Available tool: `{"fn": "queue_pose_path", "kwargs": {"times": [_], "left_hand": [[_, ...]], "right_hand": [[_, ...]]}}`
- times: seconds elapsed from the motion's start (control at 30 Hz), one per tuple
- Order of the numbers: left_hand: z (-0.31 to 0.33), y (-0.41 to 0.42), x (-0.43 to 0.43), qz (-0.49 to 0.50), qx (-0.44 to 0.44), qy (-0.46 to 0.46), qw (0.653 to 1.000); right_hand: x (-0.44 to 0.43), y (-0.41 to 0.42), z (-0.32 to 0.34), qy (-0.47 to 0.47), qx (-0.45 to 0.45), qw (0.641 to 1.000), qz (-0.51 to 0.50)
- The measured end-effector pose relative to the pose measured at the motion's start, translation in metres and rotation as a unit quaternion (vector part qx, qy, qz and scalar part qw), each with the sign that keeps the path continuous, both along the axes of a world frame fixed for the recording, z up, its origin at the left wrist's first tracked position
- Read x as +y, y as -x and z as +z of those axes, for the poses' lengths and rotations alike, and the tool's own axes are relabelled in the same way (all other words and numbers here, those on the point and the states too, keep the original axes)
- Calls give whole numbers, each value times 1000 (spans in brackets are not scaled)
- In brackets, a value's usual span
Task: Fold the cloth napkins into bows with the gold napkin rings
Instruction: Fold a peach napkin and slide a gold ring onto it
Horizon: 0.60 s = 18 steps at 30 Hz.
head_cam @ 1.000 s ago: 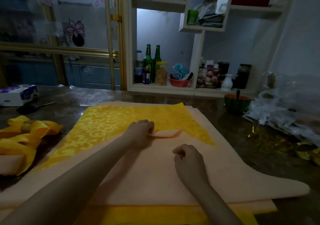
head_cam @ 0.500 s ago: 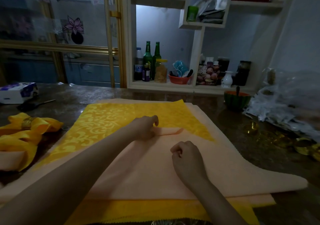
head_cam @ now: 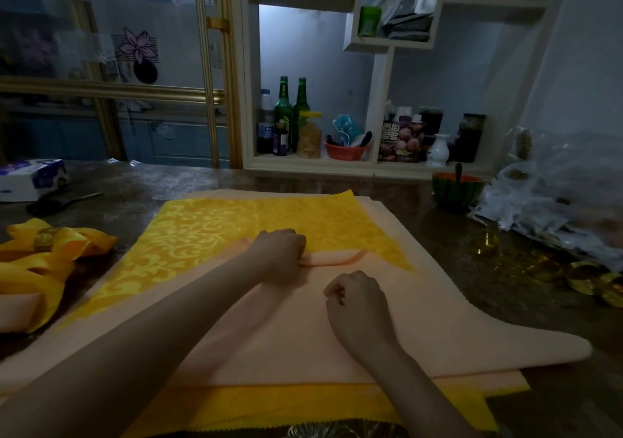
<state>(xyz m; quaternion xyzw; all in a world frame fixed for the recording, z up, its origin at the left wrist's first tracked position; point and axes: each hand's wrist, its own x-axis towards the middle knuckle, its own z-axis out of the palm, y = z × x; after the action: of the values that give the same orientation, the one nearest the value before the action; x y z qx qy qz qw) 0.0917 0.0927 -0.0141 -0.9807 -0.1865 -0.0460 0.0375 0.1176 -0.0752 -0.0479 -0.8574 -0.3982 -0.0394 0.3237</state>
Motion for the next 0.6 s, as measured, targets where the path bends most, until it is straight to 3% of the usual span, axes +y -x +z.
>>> {"fn": "queue_pose_path", "kwargs": {"times": [0.1,0.23,0.4,0.6], "left_hand": [[8,1,-4,18,48,15,999],[12,2,0,17,43,36,998],[8,2,4,24,-13,84,996],[-6,-2,5,12,-66,21,997]], "right_hand": [[0,1,1,11,-5,1000,1],[0,3,3,16,-8,1000,0],[-2,5,3,19,-8,1000,3],[-3,5,5,23,-5,1000,7]]}}
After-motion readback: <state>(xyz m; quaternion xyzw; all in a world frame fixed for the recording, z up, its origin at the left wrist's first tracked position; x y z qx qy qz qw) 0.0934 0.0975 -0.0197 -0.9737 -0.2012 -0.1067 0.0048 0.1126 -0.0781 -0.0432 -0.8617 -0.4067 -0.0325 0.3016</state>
